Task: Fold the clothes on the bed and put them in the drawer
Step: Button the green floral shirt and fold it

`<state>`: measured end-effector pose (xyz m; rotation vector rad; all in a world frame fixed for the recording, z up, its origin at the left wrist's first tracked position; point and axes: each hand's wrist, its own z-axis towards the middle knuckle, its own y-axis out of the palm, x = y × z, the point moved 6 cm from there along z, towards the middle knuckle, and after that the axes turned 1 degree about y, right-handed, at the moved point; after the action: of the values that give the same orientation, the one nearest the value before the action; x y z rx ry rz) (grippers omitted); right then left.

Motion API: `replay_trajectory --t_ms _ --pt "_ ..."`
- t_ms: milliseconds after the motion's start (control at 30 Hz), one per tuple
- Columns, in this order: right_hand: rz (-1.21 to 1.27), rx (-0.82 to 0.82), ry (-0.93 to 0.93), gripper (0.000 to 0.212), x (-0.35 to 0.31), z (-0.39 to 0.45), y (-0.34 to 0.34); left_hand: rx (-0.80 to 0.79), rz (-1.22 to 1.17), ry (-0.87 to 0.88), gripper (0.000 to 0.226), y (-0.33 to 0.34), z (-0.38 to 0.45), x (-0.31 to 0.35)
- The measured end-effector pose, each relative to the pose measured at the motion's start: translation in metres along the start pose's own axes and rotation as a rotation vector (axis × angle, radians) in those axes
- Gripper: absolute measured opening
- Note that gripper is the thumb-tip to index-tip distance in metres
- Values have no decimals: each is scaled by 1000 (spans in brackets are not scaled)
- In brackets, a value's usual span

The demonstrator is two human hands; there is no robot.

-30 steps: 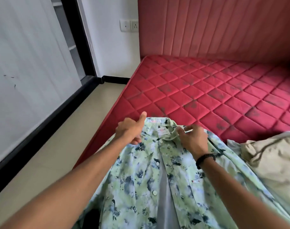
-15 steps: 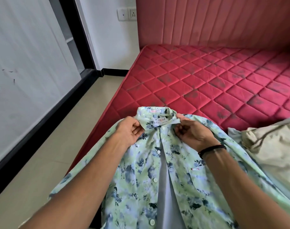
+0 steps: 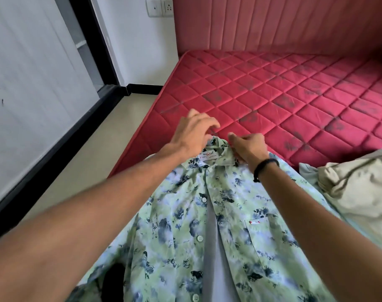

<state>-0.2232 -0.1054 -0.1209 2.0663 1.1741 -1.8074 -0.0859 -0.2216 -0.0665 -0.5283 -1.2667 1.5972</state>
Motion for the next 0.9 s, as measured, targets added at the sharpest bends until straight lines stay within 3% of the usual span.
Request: replay_trajectory --t_ms 100,200,333,433,500,567,700,767,833,900 --pt "-83 -141 144 27 0 11 9 -231 96 10 29 24 17 7" --pt "148 -241 194 17 7 14 21 -192 58 -27 13 18 24 0" --pt "434 -338 253 27 13 6 24 -243 13 15 35 20 20 7" --pt "511 -355 283 29 13 6 19 -177 66 3 24 16 23 14" --pt "413 -304 293 18 16 5 14 -93 88 -27 19 4 26 18" --pt "276 -173 252 24 16 1 7 -65 69 -85 17 -5 23 18" --pt "-39 132 -51 16 -4 -29 -19 106 -68 -270 17 -35 -3 22" --pt "-145 24 -170 15 -15 -72 -18 126 -195 -325 22 -48 -39 35" --pt "-310 -167 -237 20 -13 -117 -8 -1 -263 -345 24 -39 -86 51" --pt "-457 -232 -268 25 -2 -159 -1 -149 -288 -374 27 -21 -138 66"
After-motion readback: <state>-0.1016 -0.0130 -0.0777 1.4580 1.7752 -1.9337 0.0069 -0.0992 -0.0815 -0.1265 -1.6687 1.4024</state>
